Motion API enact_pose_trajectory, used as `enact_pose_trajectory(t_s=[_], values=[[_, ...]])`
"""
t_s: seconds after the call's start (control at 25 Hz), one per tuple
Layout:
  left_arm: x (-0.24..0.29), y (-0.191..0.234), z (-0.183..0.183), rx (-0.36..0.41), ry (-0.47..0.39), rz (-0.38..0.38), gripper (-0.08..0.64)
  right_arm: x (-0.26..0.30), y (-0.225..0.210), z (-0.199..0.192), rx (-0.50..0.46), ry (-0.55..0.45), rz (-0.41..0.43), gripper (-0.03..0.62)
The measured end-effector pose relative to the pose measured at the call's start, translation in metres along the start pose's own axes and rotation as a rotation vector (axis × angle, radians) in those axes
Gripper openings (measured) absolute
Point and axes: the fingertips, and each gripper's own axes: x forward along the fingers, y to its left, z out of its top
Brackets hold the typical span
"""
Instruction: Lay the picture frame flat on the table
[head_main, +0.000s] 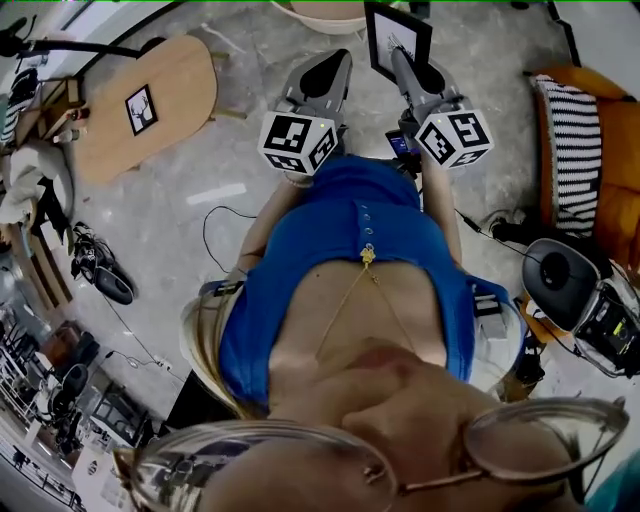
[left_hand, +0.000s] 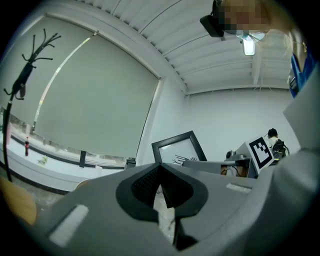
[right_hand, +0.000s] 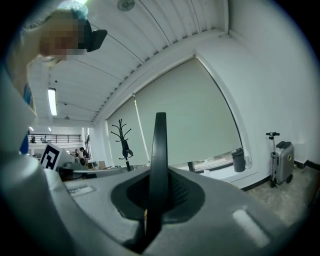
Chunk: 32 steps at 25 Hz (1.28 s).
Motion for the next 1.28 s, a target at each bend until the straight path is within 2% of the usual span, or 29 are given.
enact_pose_trajectory(t_s=[0.2, 0.48, 0.96, 1.28], values=[[0.018, 0.057, 0.027, -0.005, 0.011, -0.02, 0.002, 0.063, 0.003, 0.014, 0.0, 0.016, -0.015, 0.009], [0.032, 0.079, 0.03, -0.001, 0.016, -0.051, 0.002, 0.092, -0.003, 0.01, 0.006, 0.012, -0.039, 0.009], [0.043, 0.121, 0.025, -0.015, 0.004, 0.016, 0.002, 0.131, -0.014, 0.001, 0.004, 0.033, -0.004, 0.009], [0.098, 0.178, 0.038, -0.026, 0.01, 0.052, 0.002, 0.205, -0.057, 0.011, 0.009, 0.054, 0.011, 0.009]])
